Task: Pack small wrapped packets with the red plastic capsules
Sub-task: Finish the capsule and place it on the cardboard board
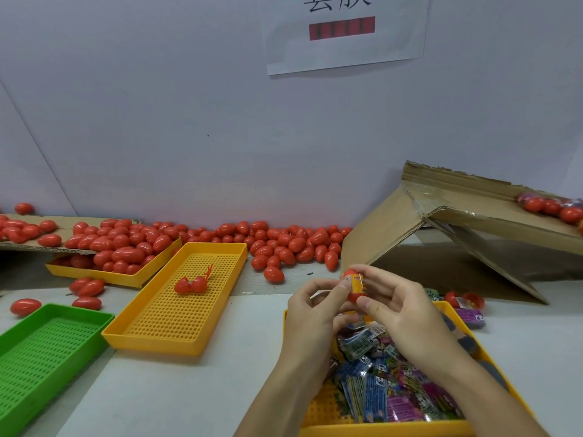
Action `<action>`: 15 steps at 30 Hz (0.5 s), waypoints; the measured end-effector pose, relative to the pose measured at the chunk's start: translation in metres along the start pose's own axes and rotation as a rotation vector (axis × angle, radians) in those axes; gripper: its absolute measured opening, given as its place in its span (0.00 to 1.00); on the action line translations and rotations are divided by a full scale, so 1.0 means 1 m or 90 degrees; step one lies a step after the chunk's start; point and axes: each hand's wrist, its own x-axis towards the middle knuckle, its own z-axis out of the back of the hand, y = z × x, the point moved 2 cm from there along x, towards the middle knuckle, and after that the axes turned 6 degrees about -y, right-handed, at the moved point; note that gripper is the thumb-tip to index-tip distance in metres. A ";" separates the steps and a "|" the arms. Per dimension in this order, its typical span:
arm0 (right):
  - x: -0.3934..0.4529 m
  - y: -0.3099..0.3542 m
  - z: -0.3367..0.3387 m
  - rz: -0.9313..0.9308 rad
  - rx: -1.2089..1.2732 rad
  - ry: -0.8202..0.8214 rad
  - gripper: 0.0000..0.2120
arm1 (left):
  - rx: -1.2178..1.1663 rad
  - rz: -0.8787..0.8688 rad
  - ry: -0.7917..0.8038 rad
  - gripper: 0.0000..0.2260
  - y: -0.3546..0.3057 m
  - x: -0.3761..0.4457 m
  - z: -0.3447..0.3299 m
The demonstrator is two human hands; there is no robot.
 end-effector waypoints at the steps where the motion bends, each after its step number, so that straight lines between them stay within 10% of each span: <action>1: 0.000 0.001 0.000 0.005 -0.011 -0.010 0.20 | 0.003 0.003 0.003 0.05 -0.001 0.000 0.000; 15: -0.008 0.017 -0.004 0.154 -0.199 -0.115 0.26 | -0.132 0.168 0.094 0.17 -0.004 -0.010 -0.009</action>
